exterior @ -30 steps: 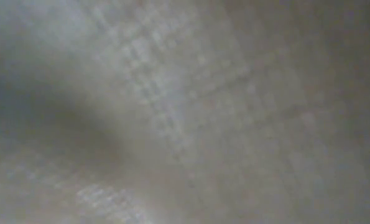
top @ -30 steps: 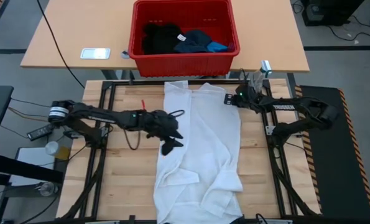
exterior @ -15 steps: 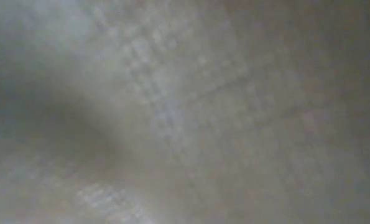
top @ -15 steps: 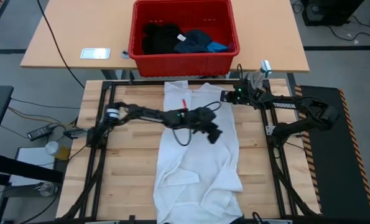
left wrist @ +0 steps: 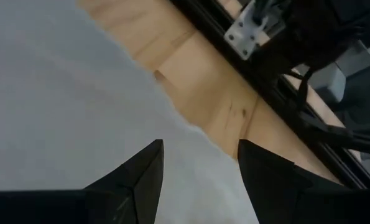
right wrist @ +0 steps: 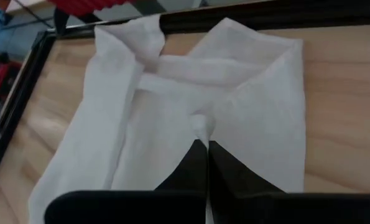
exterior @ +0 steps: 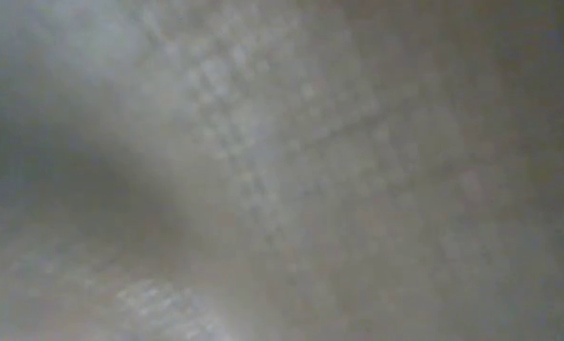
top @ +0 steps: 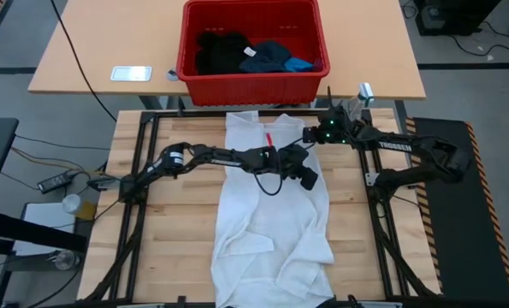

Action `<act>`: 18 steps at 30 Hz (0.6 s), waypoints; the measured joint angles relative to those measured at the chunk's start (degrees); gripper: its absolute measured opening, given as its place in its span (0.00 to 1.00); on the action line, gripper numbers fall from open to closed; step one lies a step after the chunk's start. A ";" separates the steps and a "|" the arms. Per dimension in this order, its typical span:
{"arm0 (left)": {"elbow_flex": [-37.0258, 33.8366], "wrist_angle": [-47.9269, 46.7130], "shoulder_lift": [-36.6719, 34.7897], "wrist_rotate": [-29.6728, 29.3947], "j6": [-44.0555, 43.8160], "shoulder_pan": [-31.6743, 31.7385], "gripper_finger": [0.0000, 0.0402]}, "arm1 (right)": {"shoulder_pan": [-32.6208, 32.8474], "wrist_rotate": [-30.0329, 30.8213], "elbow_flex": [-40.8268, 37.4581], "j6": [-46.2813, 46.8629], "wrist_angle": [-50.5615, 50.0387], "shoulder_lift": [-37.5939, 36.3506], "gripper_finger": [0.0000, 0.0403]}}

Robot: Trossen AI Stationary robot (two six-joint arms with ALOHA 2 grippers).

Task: Fold Laundry from Bin
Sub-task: Fold the white polo shirt

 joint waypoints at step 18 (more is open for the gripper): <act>0.00 4.48 2.59 -1.36 1.79 1.53 0.52 | -0.55 -4.61 -0.02 5.23 4.58 -1.26 0.01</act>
